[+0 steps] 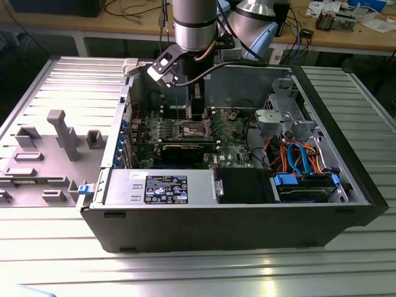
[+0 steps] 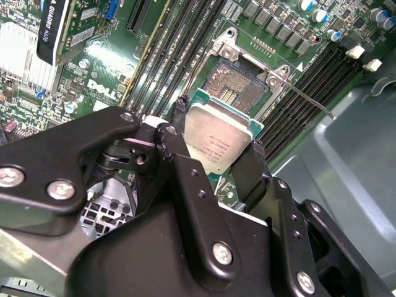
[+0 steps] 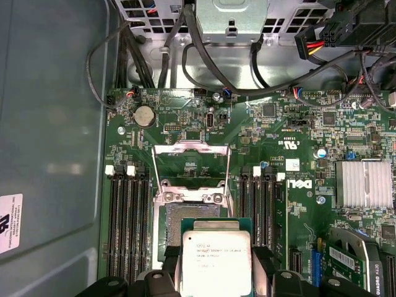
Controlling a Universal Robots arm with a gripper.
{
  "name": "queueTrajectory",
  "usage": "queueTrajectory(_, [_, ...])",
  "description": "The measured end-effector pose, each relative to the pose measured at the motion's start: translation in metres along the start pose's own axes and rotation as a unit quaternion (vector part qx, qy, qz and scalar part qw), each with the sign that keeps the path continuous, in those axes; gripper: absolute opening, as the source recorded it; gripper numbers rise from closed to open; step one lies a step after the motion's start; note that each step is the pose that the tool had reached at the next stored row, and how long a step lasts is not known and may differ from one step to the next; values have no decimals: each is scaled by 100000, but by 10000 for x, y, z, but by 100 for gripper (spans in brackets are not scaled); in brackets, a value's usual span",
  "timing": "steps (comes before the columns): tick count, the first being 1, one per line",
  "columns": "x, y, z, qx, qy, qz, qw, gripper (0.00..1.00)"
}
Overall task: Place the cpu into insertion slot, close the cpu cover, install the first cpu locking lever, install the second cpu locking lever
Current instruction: 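Place the cpu into insertion slot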
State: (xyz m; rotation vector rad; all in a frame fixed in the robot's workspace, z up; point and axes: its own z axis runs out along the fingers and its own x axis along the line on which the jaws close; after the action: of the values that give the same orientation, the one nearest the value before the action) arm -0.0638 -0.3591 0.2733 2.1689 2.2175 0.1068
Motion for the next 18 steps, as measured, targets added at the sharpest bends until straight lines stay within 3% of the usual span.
queueTrajectory(11, [1, -2, 11, -20, 27, 2, 100000, 54])
queueTrajectory(16, [26, -14, 121, -43, 3, -5, 100000, 54])
queueTrajectory(18, [26, -15, 132, -48, -7, 0, 100000, 54])
